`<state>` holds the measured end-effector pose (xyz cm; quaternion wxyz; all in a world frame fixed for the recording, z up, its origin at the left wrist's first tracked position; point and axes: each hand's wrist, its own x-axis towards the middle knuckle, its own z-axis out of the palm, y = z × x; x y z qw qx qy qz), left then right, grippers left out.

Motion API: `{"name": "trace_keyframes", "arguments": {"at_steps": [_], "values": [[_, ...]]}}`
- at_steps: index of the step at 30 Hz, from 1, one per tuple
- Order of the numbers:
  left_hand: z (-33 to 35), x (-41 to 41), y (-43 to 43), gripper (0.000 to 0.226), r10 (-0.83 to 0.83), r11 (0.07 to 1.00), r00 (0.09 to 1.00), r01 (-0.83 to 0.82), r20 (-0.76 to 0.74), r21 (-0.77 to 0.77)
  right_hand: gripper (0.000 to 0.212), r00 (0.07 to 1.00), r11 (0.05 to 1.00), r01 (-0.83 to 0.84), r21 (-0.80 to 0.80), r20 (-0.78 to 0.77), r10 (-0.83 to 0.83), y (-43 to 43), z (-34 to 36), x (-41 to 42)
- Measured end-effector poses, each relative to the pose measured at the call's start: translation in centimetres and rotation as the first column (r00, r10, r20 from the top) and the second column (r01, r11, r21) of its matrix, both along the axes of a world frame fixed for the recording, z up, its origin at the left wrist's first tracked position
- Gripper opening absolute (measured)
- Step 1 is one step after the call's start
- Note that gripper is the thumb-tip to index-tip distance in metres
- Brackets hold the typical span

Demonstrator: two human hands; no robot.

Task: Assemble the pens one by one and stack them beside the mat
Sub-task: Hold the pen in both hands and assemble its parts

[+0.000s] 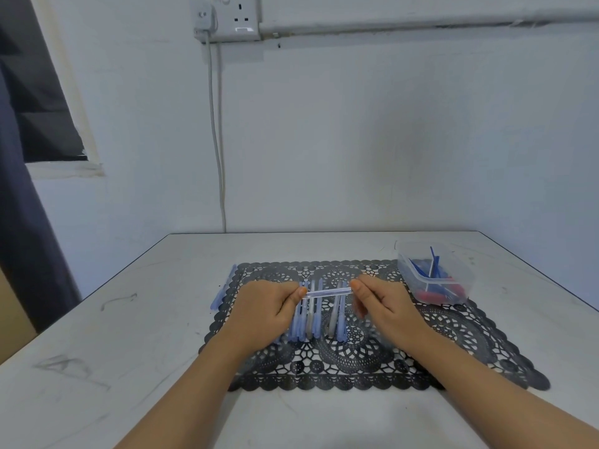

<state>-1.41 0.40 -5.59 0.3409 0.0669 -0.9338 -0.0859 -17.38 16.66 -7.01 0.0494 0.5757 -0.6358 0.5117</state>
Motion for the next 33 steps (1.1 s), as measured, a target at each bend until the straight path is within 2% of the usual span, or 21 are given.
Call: {"name": "trace_keyframes", "arguments": {"at_steps": [6,8,11,14,18,22,28,33], "values": [[0.04,0.09,-0.11,0.043,0.017,1.0,1.0,-0.017,-0.01,-0.013,0.024,0.995,1.0,0.009,0.001,-0.095,-0.009,0.27,0.25,0.08],[0.0,0.07,-0.11,0.043,0.019,1.0,1.0,-0.019,-0.013,-0.016,0.028,0.994,1.0,0.008,-0.013,-0.105,-0.01,0.29,0.36,0.19],[-0.03,-0.03,-0.09,0.044,0.012,1.0,1.0,-0.012,-0.019,-0.022,0.046,0.997,1.0,0.006,-0.019,-0.071,-0.007,0.18,0.34,0.24],[-0.07,-0.11,-0.09,0.043,0.006,0.999,1.0,-0.007,-0.027,-0.042,0.048,1.0,1.0,-0.002,-0.016,-0.024,0.001,0.17,0.31,0.27],[-0.09,-0.09,-0.19,0.042,0.006,0.998,0.999,-0.008,-0.046,-0.059,0.032,1.0,1.0,-0.018,0.012,-0.011,0.018,0.27,0.3,0.44],[-0.09,-0.15,-0.29,0.042,0.013,0.997,0.997,-0.018,-0.072,-0.072,0.019,0.998,1.0,0.013,-0.015,-0.063,-0.014,0.43,0.63,0.72],[-0.17,-0.33,-0.46,0.046,0.013,0.992,0.991,-0.029,-0.13,-0.125,0.007,0.999,1.0,0.023,-0.006,-0.025,-0.023,0.52,0.8,0.8],[-0.32,-0.88,-0.82,0.051,-0.022,0.986,0.976,-0.014,-0.215,-0.166,0.013,1.0,1.0,0.022,0.007,0.005,-0.022,0.4,0.77,0.66]]}}
